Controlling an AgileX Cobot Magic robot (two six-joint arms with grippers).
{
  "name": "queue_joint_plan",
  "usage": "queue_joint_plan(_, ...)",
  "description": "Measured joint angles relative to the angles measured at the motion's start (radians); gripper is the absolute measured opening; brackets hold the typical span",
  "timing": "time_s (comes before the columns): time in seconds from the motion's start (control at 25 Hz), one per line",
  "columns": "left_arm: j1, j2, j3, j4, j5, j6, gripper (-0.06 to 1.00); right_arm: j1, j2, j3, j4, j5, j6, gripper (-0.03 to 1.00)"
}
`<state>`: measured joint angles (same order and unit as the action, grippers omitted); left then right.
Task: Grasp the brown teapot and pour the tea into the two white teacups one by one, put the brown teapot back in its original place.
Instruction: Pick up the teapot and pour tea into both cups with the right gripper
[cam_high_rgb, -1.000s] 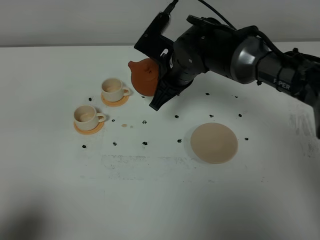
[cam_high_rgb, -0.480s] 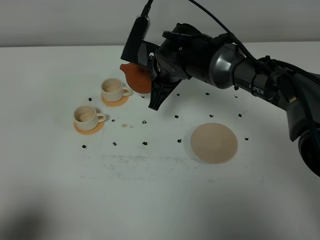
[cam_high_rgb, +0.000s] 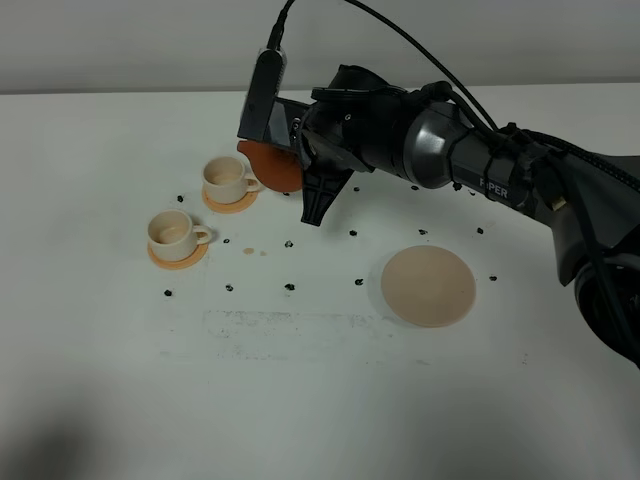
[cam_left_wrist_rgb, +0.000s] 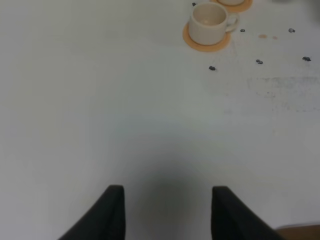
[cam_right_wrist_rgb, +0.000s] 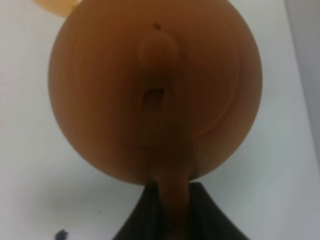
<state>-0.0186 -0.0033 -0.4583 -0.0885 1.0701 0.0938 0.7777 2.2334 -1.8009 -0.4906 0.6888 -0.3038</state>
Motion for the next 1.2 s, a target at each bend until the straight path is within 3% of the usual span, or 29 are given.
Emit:
queue_joint_plan(0.56, 0.0, 0.0, 0.0, 0.0, 0.0, 0.0, 0.43, 0.015, 0.042, -0.021, -0.128, -0.091, -0.034, 0.11)
queue_joint_plan(1.2, 0.0, 0.0, 0.0, 0.0, 0.0, -0.001, 0.43, 0.015, 0.043, -0.021, -0.296, -0.124, -0.044, 0.11)
